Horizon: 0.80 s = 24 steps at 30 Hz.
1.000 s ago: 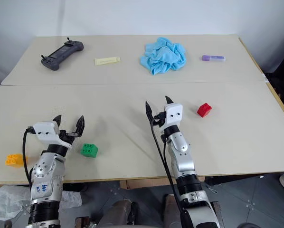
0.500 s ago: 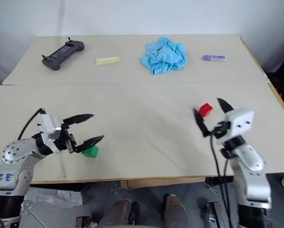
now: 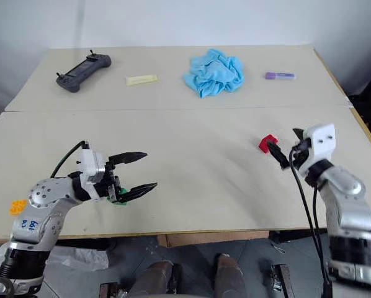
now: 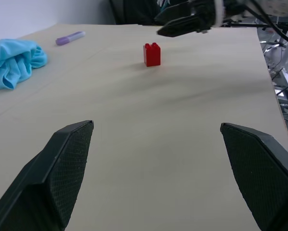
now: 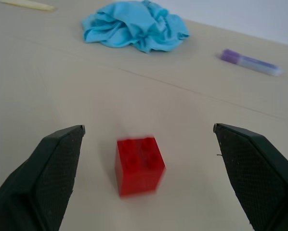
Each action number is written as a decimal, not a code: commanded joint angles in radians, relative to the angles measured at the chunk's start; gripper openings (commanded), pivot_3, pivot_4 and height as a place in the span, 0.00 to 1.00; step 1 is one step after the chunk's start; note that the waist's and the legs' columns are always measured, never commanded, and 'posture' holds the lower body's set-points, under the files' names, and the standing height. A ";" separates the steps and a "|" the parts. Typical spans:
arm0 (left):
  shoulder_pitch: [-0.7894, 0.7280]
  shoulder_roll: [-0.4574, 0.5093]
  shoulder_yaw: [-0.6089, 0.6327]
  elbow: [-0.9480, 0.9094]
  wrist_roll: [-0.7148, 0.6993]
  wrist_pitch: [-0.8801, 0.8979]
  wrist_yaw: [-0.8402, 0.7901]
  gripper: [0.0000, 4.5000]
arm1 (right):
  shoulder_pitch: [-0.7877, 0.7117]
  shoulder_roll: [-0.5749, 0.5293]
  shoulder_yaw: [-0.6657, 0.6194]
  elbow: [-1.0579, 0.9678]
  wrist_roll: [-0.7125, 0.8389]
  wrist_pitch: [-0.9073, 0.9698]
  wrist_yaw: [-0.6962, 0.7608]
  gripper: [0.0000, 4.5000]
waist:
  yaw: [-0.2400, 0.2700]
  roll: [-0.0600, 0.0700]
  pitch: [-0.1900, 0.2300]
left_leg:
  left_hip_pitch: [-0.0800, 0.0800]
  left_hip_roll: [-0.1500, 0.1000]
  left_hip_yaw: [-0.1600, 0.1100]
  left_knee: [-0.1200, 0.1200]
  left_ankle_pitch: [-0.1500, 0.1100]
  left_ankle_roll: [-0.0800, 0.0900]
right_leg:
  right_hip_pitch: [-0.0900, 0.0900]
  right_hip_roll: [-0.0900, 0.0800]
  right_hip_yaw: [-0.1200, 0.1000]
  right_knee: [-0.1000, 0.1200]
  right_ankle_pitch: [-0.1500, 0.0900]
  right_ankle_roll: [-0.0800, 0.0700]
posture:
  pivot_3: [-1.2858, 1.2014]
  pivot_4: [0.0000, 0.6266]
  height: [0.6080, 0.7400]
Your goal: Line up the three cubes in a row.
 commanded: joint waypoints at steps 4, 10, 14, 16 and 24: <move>0.004 0.005 0.029 -0.056 0.002 0.014 0.029 1.00 | -0.101 -0.011 0.048 0.197 -0.047 0.007 0.050 1.00 | 0.001 0.000 0.000 | -0.002 -0.002 0.000 0.000 0.000 0.001 | 0.000 -0.001 0.000 0.000 0.000 0.001 | 0.52 0.24 1.00; 0.047 0.014 0.056 -0.092 0.009 0.019 0.057 1.00 | -0.128 -0.002 0.060 0.226 -0.052 -0.001 0.075 1.00 | -0.003 0.000 0.000 | -0.001 -0.001 0.000 0.000 -0.001 0.001 | 0.000 -0.001 0.000 -0.001 0.000 0.001 | 0.52 0.24 1.00; 0.064 0.013 0.066 -0.104 0.010 0.021 0.071 1.00 | -0.129 0.000 0.063 0.187 -0.028 -0.022 0.139 0.96 | -0.003 0.000 0.000 | -0.001 -0.001 0.000 0.000 0.000 0.001 | 0.000 -0.001 0.000 -0.001 0.000 0.001 | 0.52 0.24 1.00; 0.062 0.015 0.068 -0.097 0.010 0.020 0.071 1.00 | -0.143 -0.014 0.076 0.168 -0.015 0.042 0.176 0.91 | -0.003 0.000 0.000 | -0.001 -0.001 0.000 0.000 0.000 0.001 | 0.000 -0.001 0.000 0.000 0.000 0.001 | 0.52 0.24 1.00; 0.048 0.014 0.067 -0.098 0.010 0.023 0.071 1.00 | -0.181 -0.022 0.087 0.244 -0.100 0.025 0.125 0.55 | -0.001 0.000 0.000 | -0.001 -0.001 0.000 0.001 -0.001 0.001 | 0.000 -0.001 0.000 -0.001 0.000 0.001 | 0.52 0.24 1.00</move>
